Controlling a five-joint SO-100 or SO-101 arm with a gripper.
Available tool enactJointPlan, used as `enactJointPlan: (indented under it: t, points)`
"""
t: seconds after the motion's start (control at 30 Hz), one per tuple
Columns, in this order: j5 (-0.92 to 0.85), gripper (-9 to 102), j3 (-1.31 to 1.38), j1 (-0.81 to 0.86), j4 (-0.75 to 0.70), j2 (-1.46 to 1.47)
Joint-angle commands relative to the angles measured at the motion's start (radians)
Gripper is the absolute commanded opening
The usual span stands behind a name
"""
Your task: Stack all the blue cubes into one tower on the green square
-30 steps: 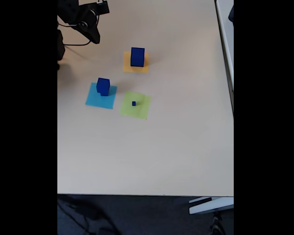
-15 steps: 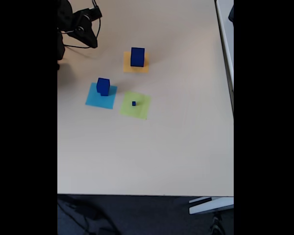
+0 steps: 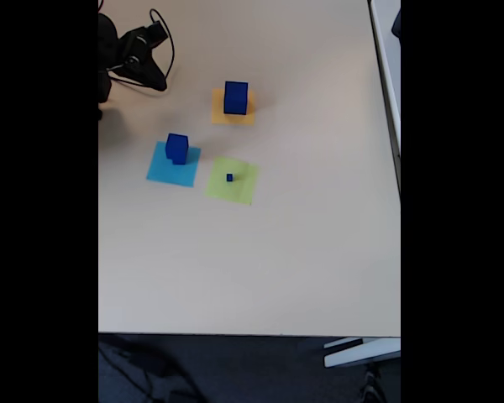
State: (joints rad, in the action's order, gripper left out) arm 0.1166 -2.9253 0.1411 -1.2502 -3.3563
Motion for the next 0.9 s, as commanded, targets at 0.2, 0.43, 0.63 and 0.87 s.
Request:
enactJointPlan:
  t: [0.2, 0.43, 0.63, 0.87]
  points:
    - [-0.018, 0, -0.032, -0.014, 0.023, -0.025]
    - [-0.049, 0, -0.095, -0.005, 0.055, -0.025]
    - [-0.075, 0, -0.127, 0.002, 0.071, -0.025]
    - [-0.086, 0, -0.183, 0.008, 0.103, -0.025]
